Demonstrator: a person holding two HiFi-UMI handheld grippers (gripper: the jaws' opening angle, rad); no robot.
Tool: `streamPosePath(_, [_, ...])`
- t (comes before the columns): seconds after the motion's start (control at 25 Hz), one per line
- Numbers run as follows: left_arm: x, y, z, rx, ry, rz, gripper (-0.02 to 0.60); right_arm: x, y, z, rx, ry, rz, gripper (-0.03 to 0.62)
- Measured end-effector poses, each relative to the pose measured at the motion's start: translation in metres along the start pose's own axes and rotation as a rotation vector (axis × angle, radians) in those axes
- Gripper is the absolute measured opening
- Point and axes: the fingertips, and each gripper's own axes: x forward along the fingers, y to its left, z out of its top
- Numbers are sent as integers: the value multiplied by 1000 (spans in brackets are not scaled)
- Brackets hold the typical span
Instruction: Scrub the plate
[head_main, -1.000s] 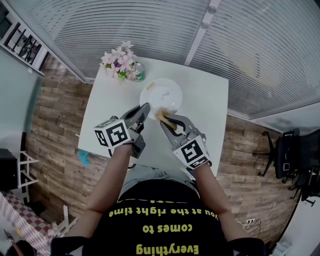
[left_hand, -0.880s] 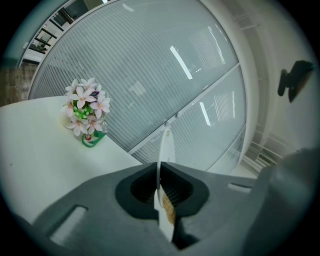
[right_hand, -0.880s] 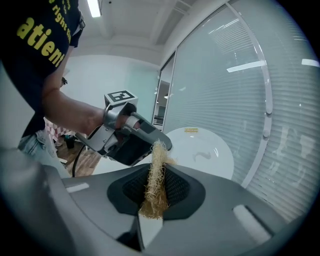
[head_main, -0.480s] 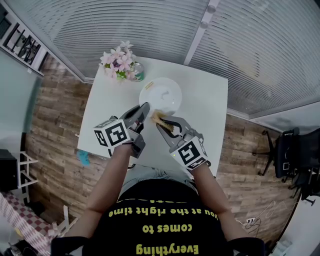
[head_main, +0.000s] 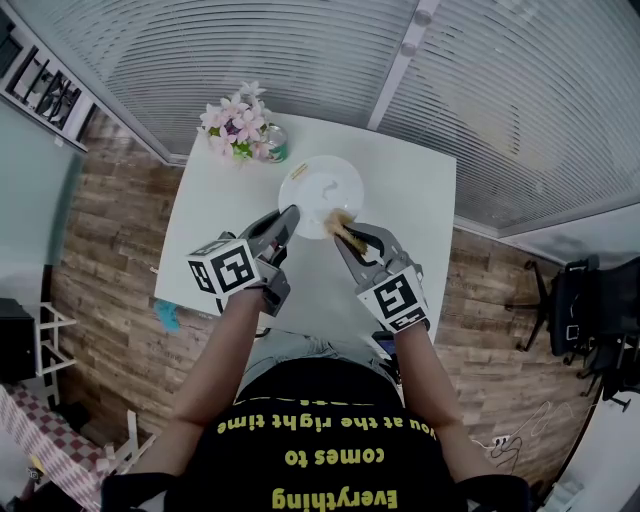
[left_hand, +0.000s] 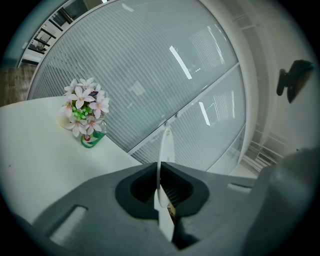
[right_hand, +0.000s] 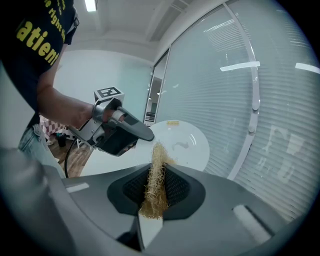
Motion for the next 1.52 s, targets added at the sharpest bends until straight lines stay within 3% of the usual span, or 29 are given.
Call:
streamPosePath(0.4, [1, -1, 2, 11, 2, 5, 8, -15, -39, -10, 51, 6, -91, 51])
streamPosePath(0.64, [1, 1, 0, -2, -1, 4, 8, -16, -40, -12, 56, 6, -84, 51])
streamPosePath(0.96, [4, 6, 4, -7, -13, 21, 8, -4, -17, -12, 50, 7, 4, 51])
streamPosePath(1.4, [14, 9, 2, 10, -6, 31, 8, 12, 23, -5, 49, 8, 210, 51])
streamPosePath(1.52, [16, 9, 3, 26, -6, 32, 8, 8, 25, -2, 48, -4, 219, 51])
